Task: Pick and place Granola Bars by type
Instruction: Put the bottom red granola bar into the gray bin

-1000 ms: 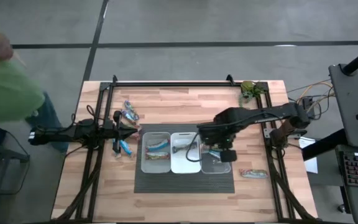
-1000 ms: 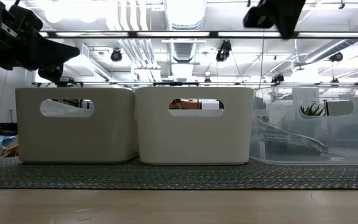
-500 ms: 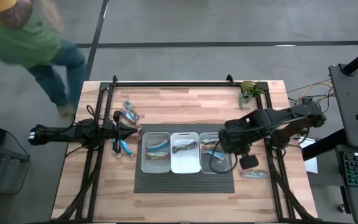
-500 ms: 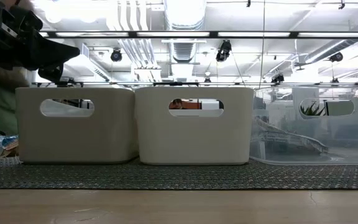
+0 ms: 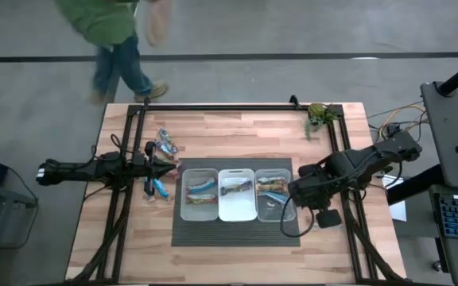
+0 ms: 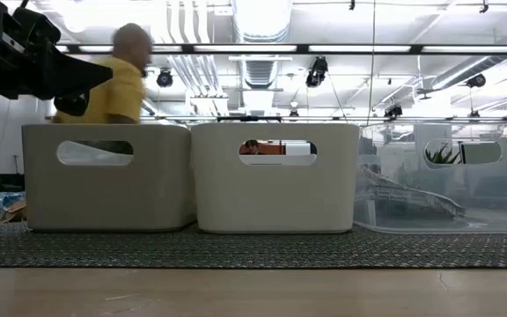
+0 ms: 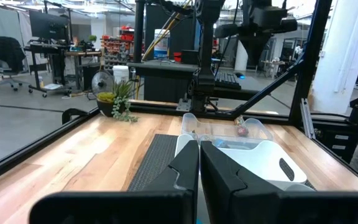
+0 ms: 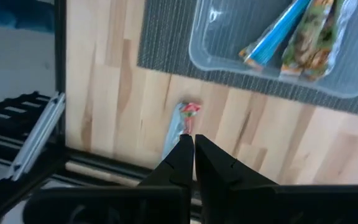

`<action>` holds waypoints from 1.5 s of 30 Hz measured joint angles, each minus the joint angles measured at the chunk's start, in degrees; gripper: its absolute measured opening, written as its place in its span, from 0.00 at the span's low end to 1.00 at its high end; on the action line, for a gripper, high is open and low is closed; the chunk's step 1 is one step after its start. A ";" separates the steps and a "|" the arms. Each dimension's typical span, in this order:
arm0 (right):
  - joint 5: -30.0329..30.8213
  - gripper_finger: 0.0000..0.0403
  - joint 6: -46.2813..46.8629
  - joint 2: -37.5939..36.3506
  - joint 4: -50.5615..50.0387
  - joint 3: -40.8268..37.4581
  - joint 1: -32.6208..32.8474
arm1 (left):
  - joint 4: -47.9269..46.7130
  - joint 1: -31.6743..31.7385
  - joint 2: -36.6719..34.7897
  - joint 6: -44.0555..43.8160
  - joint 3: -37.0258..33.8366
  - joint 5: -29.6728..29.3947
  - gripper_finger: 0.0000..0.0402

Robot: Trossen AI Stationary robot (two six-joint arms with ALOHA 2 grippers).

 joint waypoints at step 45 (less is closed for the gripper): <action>-0.66 0.02 6.27 -19.46 17.35 -32.67 8.94 | 0.00 0.00 0.00 -0.01 -0.01 0.02 0.00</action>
